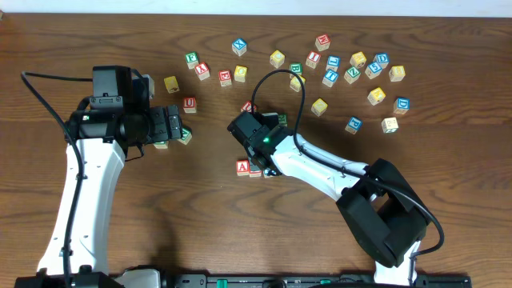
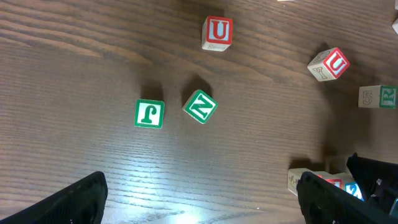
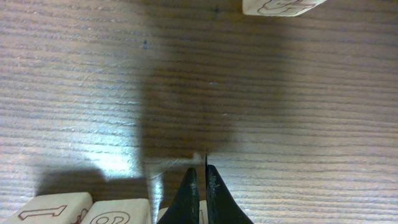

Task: Spell out AI2
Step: 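Move the right gripper back over the placed blocks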

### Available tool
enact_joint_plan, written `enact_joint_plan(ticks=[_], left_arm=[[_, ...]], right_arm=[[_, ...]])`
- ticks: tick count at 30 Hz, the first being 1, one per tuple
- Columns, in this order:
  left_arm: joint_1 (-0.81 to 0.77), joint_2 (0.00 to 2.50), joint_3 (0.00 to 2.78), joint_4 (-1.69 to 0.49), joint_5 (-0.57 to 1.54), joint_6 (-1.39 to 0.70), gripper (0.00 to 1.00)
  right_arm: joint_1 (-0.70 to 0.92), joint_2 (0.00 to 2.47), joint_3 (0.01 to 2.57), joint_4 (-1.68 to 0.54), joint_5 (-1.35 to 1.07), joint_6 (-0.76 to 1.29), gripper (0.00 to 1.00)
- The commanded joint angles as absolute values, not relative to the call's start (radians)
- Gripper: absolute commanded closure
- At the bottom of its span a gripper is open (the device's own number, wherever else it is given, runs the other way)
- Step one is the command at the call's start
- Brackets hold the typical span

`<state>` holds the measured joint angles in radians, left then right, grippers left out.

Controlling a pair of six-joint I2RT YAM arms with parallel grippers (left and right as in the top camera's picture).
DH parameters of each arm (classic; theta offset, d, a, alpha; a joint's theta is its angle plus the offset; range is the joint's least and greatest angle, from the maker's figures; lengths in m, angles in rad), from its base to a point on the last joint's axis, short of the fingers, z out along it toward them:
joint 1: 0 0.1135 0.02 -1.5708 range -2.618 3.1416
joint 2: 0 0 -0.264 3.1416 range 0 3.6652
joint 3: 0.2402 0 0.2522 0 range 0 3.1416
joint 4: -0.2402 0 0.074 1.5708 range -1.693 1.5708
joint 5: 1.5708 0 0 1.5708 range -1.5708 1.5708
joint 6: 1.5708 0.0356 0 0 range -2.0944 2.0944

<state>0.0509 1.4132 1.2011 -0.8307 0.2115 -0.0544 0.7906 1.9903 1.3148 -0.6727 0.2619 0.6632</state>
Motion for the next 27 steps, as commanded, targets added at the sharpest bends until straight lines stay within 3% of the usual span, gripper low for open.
enact_joint_plan(ticks=[1, 27], left_arm=[[0.054, 1.421, 1.196, -0.833, 0.218, -0.045, 0.04], [0.054, 1.420, 1.196, -0.833, 0.218, -0.045, 0.04]], right_arm=[[0.796, 1.995, 1.325, -0.673, 0.326, 0.680, 0.99], [0.765, 1.983, 1.326, -0.948, 0.233, 0.729, 0.99]])
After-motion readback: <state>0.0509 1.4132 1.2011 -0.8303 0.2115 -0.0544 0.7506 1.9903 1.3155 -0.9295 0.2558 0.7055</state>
